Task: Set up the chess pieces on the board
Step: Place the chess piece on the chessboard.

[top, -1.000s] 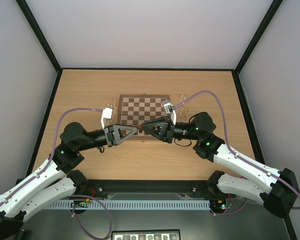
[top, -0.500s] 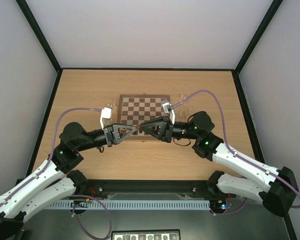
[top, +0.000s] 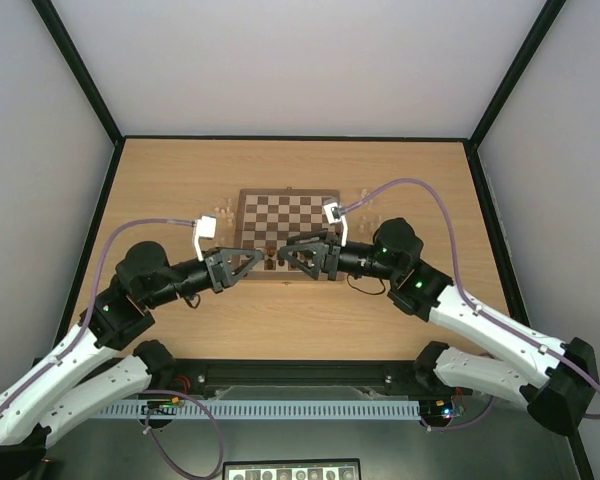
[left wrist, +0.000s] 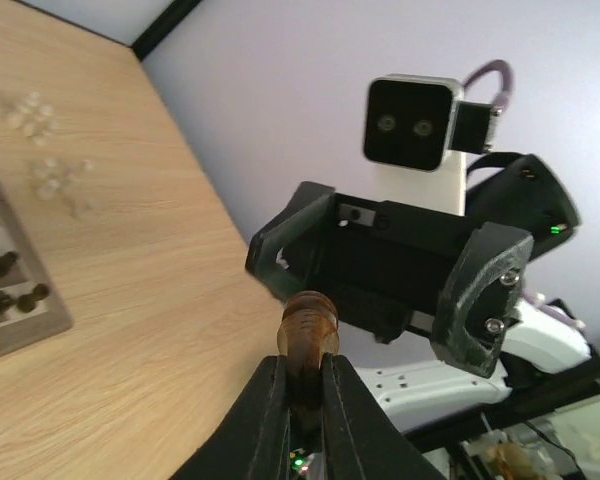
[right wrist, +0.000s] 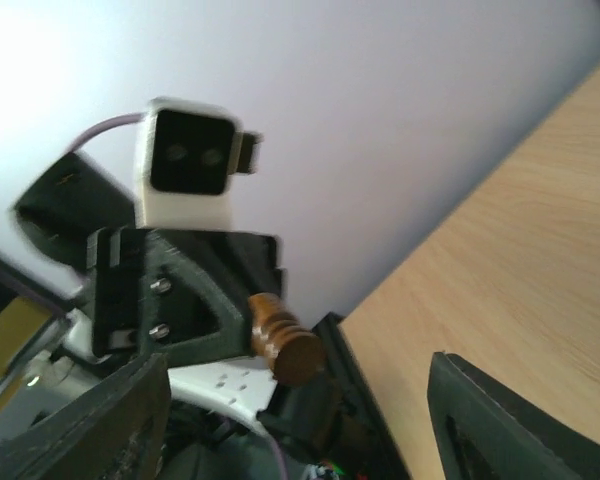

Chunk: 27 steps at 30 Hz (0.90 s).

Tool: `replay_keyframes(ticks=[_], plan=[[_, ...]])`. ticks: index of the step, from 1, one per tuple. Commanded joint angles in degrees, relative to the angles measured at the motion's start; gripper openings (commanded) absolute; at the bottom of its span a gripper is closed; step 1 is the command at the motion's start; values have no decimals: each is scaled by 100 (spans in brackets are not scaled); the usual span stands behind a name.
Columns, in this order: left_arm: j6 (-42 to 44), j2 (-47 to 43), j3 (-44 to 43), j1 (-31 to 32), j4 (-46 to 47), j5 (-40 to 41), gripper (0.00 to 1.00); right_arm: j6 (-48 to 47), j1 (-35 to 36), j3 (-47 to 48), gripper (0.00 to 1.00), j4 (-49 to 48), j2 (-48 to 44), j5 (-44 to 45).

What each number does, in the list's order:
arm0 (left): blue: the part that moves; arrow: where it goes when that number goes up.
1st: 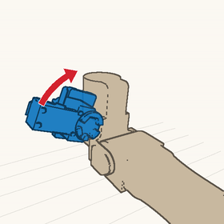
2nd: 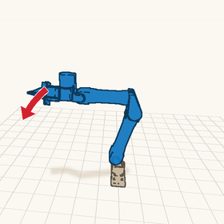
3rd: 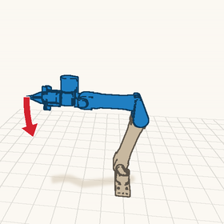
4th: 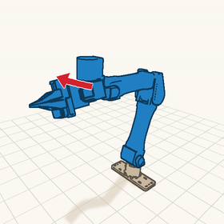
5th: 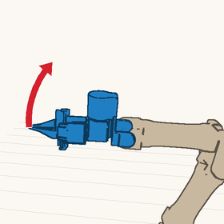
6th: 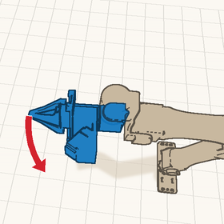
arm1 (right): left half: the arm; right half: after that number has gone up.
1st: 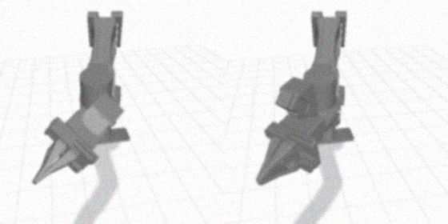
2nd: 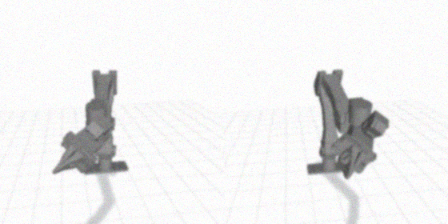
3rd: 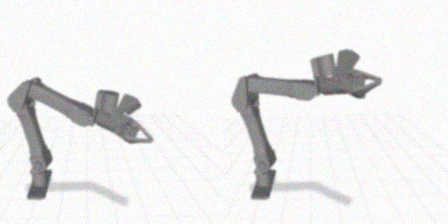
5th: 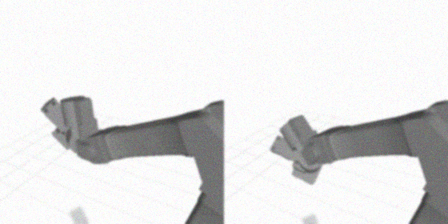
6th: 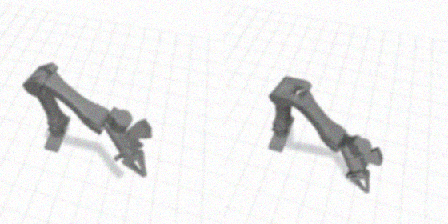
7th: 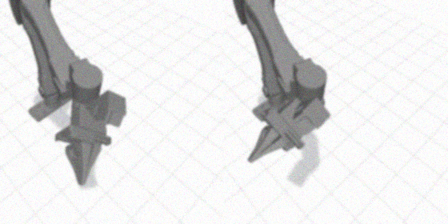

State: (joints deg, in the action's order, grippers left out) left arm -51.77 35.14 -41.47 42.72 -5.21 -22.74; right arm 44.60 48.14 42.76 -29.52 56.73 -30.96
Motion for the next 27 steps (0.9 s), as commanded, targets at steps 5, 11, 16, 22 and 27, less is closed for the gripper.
replay_keyframes(ticks=[5,11,16,22,27], plan=[[723,339,-1042,-18,-2277,1088,4,-761,37,784,76,3062,-591,2328],[1243,1188,-1582,-5,-3521,2149,3,-1021,38,795,77,3869,-773,2983],[1415,1840,-1782,95,-4246,3125,3,-1114,38,786,77,4075,-649,2969],[1527,2622,-1904,399,-4476,3557,2,-1138,34,703,77,3998,-436,2774],[1498,3260,-2033,788,-4465,4014,2,-1167,29,656,78,3940,-304,2671]])
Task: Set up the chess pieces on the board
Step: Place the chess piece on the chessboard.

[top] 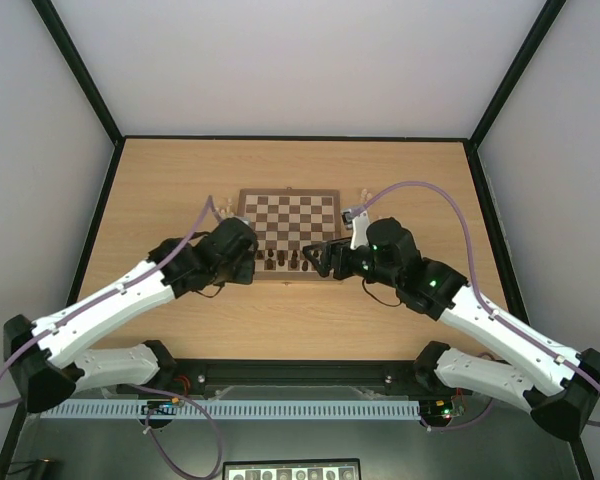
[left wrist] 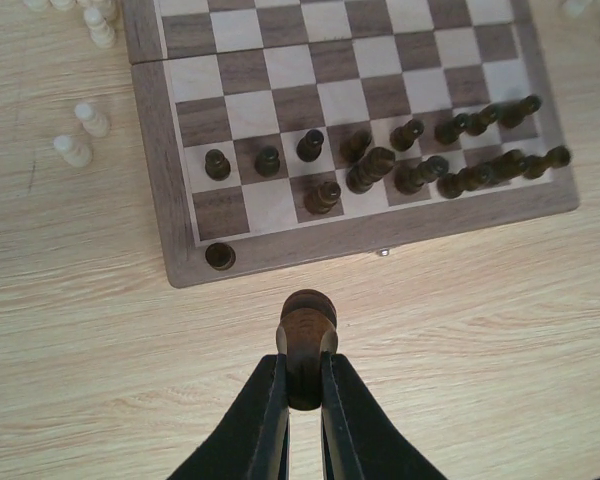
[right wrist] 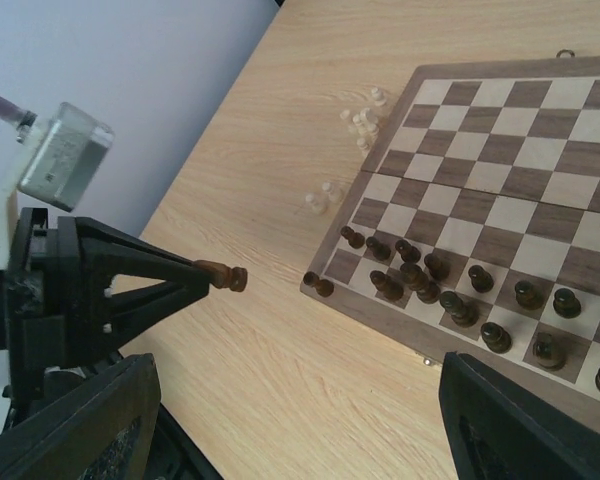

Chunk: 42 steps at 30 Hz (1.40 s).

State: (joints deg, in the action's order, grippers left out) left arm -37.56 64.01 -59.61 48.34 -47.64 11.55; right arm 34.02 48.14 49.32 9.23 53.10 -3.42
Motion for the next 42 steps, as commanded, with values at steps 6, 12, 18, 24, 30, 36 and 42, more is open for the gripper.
replay_keyframes(ticks=[6,12,18,24,30,36,42], plan=[[112,835,-132,330,-53,833,2,-148,20,-62,78,94,102,-36],[241,1254,-13,328,313,807,3,-124,-72,-104,78,108,5,21],[356,1576,61,287,779,735,2,-136,-158,-91,78,170,-111,-50],[452,1808,167,159,1027,669,3,-181,-256,-118,78,210,-142,-141],[503,1922,301,32,1134,661,2,-203,-354,-163,78,151,-132,-271],[597,2085,473,-112,1372,550,2,-222,-418,-185,78,98,-99,-397],[673,2232,542,-175,1591,506,3,-220,-468,-217,78,62,-98,-476]])
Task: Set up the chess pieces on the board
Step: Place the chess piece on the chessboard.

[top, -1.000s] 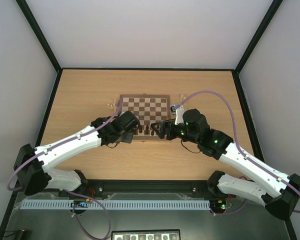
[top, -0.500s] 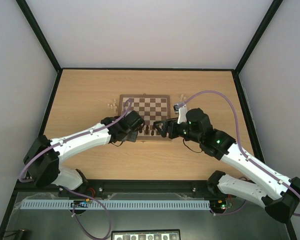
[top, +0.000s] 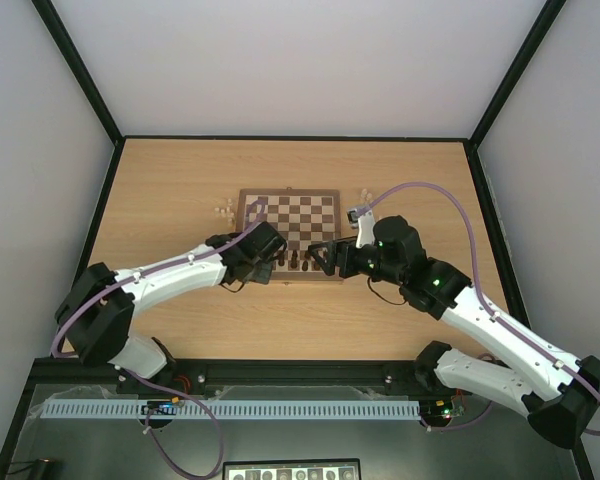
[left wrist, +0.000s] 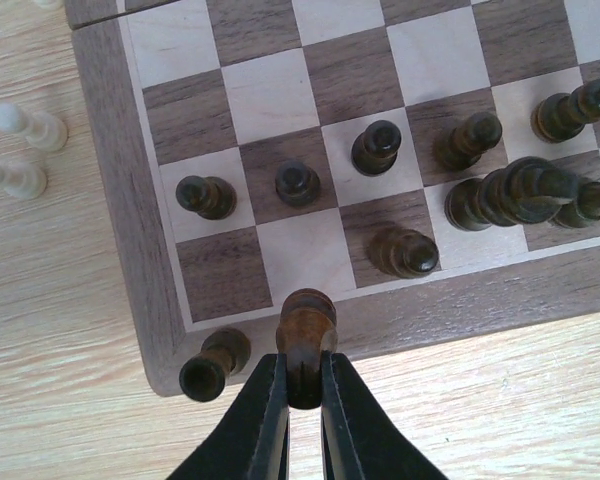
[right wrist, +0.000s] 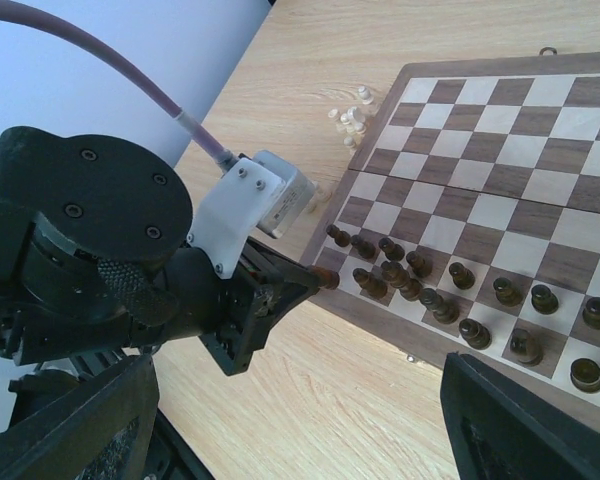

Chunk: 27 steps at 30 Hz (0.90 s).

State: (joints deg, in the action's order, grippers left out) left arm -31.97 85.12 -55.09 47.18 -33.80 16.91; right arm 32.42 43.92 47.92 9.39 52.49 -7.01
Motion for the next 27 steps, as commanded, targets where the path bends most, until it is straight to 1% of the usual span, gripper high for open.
replay_keyframes(ticks=[1,27], plan=[[119,138,93,-60,252,-29,3,-65,-49,-85,78,34,-37,-129],[269,534,46,-200,461,-24,7,-87,-156,-231,78,-157,-2,-363]])
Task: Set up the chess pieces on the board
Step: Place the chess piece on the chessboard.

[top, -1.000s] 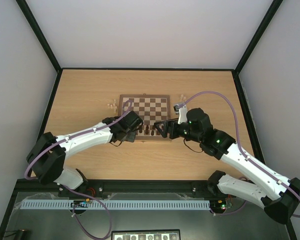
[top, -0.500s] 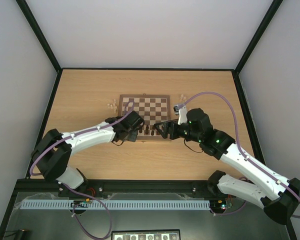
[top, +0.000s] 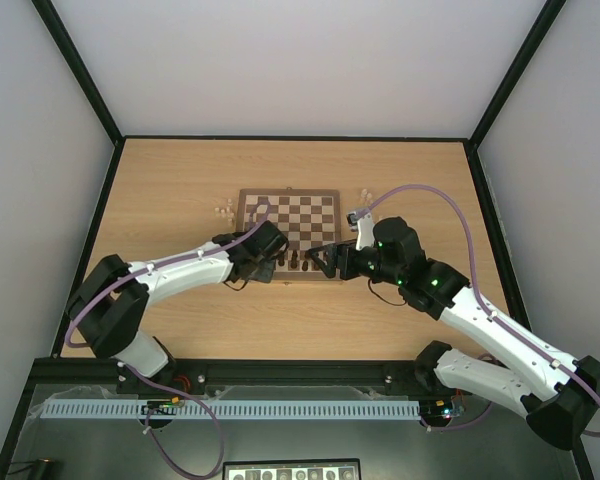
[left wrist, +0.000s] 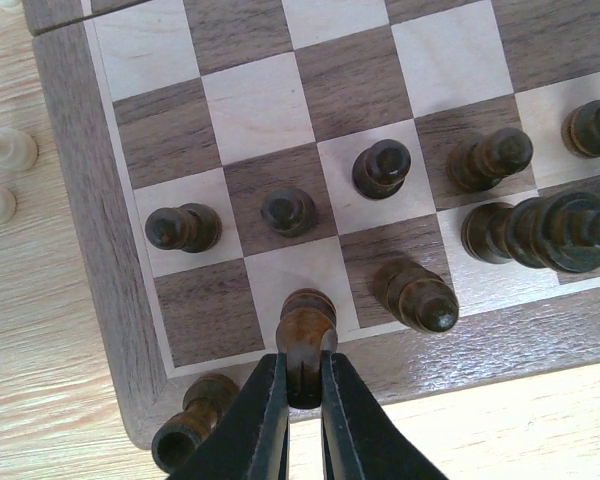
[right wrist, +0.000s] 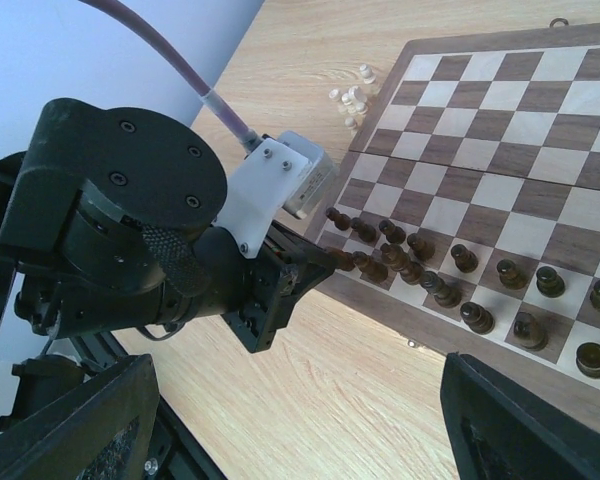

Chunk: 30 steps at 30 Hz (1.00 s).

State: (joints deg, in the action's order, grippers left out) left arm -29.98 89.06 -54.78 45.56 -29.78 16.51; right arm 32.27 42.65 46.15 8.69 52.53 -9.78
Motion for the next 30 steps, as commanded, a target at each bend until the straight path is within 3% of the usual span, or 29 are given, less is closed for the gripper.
replay_keyframes(ticks=[1,8,15,23,30], plan=[[71,160,4,-39,66,6,7,-72,-35,-54,78,-87,-6,-100],[89,185,-5,-64,62,54,7,-76,-47,-75,78,-94,-24,-117],[85,166,-31,-65,60,63,21,-72,-56,-97,78,-130,-15,-151],[64,8,-98,-65,-30,95,23,-63,-66,-123,78,-187,18,-223],[-15,-637,-317,-20,-407,176,25,-37,-67,-118,78,-248,70,-281]])
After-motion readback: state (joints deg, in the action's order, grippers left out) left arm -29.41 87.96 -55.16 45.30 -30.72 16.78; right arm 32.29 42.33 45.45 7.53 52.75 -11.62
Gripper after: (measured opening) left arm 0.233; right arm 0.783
